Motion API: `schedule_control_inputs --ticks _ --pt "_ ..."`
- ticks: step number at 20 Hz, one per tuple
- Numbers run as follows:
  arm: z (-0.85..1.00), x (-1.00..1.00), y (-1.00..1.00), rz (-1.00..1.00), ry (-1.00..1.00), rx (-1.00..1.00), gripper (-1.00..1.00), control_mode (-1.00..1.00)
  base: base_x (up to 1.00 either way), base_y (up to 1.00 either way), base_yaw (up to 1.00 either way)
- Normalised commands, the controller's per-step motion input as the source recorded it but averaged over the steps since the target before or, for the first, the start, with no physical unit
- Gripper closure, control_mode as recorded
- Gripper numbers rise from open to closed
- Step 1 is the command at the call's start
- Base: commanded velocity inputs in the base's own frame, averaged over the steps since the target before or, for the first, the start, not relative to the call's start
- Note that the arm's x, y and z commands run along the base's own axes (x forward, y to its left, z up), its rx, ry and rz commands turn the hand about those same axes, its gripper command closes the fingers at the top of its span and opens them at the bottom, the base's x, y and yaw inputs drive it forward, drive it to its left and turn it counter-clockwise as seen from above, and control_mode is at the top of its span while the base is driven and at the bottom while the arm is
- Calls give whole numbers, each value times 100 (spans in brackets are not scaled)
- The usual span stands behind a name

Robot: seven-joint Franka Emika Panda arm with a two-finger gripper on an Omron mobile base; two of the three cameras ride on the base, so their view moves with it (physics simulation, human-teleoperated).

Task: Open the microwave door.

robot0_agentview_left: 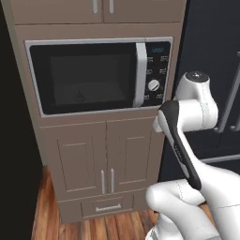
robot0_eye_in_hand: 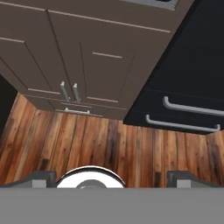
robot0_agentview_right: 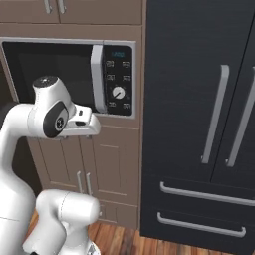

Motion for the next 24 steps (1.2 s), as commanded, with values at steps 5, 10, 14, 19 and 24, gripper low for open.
schedule_control_inputs --ticks 5,10,14,19,24 --pt "0 0 0 0 0 0 -100 100 -14 0 0" --pt "0 -7 0 0 -6 0 -100 -100 0 0 0" --pt "11 -13 0 0 -15 0 -100 -100 0 0 0" --pt "73 3 0 0 -45 2 -100 -100 0 0 0" --pt "94 30 0 -1 -30 6 -100 -100 0 0 0"
